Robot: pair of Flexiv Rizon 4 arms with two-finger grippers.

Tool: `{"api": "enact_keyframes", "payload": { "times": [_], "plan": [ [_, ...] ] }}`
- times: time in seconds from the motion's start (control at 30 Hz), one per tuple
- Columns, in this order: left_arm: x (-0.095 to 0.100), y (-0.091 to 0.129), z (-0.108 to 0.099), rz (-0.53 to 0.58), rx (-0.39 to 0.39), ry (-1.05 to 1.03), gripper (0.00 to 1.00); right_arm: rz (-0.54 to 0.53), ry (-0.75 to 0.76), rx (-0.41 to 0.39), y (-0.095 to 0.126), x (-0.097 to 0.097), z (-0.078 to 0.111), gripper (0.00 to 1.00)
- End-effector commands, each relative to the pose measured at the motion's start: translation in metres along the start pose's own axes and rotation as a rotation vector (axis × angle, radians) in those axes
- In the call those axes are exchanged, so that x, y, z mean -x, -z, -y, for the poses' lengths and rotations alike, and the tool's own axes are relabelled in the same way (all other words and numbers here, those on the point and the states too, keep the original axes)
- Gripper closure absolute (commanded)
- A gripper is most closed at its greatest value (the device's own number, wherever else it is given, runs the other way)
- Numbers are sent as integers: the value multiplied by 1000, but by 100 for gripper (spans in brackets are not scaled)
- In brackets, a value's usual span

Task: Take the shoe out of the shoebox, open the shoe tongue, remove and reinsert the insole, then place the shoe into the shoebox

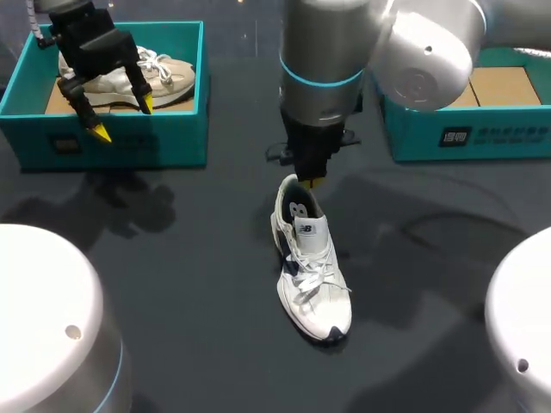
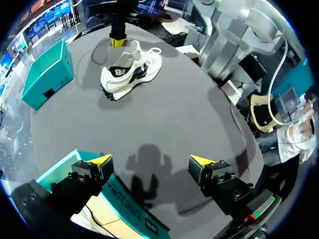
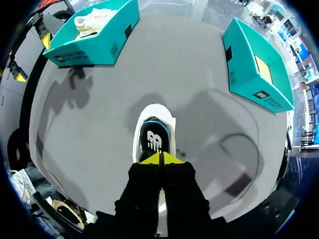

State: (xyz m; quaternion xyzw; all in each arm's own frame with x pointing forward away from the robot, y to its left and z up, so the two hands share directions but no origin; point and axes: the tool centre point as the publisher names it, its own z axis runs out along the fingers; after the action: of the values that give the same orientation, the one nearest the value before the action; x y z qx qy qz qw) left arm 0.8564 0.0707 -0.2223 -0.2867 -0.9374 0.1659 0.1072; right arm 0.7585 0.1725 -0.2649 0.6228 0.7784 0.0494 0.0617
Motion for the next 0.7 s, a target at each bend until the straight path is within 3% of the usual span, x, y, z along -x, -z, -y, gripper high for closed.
{"api": "enact_keyframes", "payload": {
  "times": [0.03,0.1,0.43,0.7],
  "plan": [
    [-1,0,0,0,2,-1,0,186,79,65,-23,-20,7,100],
    [-1,0,0,0,2,-1,0,187,97,98,-23,-18,11,100],
    [-1,0,0,0,2,-1,0,187,97,98,-23,-18,11,100],
    [-1,0,0,0,2,-1,0,197,0,82,-59,-3,8,100]
  ]
}}
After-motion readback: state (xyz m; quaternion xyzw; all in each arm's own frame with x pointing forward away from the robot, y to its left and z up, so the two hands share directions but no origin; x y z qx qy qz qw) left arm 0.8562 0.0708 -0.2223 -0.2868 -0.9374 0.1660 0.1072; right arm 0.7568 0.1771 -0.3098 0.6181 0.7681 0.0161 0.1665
